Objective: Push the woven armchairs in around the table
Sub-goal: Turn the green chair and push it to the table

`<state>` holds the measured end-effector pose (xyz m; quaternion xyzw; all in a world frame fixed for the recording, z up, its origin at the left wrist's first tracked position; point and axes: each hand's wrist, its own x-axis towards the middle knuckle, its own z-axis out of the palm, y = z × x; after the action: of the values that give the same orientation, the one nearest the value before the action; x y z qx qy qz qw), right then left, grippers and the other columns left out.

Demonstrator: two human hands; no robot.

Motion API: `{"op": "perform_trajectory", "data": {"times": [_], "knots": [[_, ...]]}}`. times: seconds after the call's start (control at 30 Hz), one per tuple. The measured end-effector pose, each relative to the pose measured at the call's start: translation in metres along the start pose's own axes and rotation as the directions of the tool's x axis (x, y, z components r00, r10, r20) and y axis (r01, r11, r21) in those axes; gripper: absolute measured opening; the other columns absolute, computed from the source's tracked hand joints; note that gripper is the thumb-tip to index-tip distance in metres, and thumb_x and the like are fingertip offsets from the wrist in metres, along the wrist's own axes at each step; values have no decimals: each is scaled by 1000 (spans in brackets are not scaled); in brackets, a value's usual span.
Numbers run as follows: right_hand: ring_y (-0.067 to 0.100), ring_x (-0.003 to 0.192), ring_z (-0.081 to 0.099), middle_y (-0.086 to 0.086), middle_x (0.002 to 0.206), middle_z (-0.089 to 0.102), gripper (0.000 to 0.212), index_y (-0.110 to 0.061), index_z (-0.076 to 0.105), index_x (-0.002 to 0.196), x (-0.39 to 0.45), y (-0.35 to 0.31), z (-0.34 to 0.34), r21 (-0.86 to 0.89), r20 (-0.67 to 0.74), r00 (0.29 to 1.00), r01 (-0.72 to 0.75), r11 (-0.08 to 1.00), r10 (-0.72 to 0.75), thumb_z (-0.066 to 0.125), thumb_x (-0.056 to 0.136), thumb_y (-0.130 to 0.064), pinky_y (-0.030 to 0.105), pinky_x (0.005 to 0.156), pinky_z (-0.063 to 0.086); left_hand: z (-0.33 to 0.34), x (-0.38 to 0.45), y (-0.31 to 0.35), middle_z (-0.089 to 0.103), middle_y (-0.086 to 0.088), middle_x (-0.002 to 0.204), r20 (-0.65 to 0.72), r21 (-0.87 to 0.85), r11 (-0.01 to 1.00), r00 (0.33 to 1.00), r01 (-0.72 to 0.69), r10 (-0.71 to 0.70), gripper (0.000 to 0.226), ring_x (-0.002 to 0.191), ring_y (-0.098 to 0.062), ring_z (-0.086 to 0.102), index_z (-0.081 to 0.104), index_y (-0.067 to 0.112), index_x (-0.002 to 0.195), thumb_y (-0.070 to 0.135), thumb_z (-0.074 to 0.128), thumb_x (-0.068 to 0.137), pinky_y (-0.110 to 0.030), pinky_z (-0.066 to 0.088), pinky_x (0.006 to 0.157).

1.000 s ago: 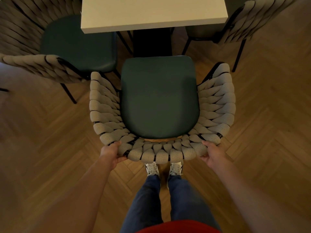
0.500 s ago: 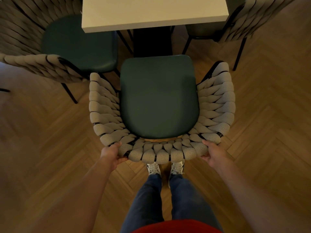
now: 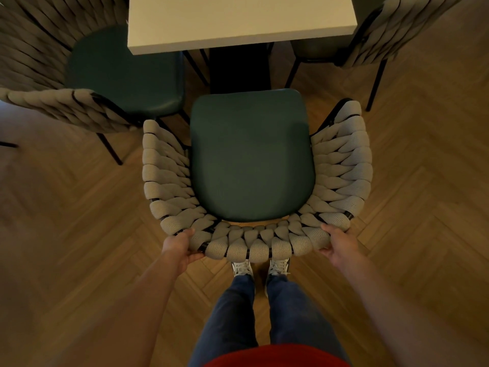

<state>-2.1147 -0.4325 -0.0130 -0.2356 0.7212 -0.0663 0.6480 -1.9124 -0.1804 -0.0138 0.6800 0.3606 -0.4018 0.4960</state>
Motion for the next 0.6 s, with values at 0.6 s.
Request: {"op": "perform_trajectory", "data": {"times": [0.6], "knots": [[38,124,52,18,138,51,53,-13,39,140,4,-1,-2,13,14,1000,-8,1000,8,60,92,-3,59,95,48,-1,0,-3,62,-10,96,11,18,1000,1000,-5,5,21,89,-31,64,49,12,118,15,57,98,-51,56,76]]}}
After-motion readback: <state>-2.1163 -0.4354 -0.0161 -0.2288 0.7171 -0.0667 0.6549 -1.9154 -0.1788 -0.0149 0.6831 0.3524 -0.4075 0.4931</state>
